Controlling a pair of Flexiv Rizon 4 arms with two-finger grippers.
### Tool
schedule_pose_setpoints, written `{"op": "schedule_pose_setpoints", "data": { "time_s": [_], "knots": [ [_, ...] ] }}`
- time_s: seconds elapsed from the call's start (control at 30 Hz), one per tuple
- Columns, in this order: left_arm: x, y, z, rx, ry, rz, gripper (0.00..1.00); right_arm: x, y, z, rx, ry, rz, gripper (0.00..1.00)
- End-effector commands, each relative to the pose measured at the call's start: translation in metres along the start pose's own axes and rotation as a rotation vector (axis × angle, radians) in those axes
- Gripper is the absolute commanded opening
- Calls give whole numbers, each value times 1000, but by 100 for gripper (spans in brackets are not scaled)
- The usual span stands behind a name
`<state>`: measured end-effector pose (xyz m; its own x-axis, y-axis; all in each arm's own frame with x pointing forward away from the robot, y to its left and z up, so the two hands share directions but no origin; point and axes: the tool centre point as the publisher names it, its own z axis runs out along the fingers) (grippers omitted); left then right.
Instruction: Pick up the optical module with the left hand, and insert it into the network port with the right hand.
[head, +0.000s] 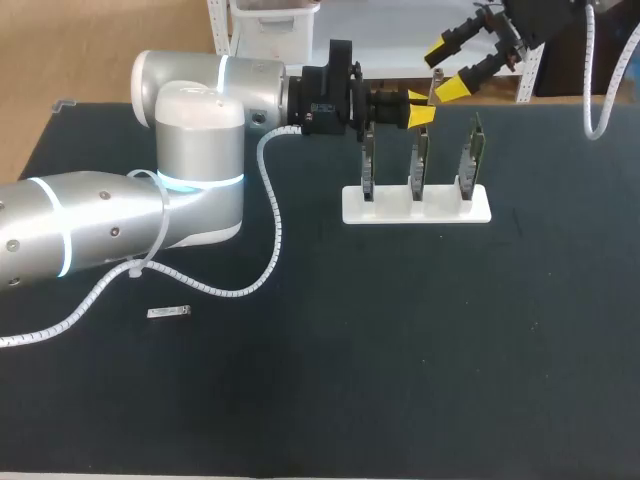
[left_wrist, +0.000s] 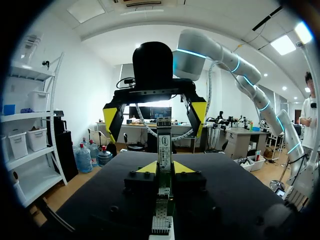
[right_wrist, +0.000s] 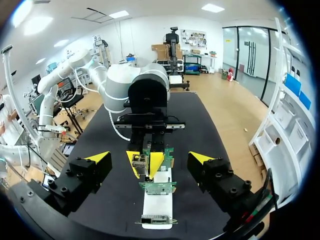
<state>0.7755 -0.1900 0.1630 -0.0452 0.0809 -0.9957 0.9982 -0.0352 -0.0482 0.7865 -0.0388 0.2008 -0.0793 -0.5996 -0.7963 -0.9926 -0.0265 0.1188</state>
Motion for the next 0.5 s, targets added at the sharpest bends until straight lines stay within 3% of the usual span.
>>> {"op": "schedule_pose_setpoints", "data": {
  "time_s": [0.03,0.5],
  "knots": [
    [0,3,1,5,1,-1,0,0,4,0,8,1,-3,100],
    [0,3,1,5,1,-1,0,0,5,1,11,-4,-10,100]
  ]
}}
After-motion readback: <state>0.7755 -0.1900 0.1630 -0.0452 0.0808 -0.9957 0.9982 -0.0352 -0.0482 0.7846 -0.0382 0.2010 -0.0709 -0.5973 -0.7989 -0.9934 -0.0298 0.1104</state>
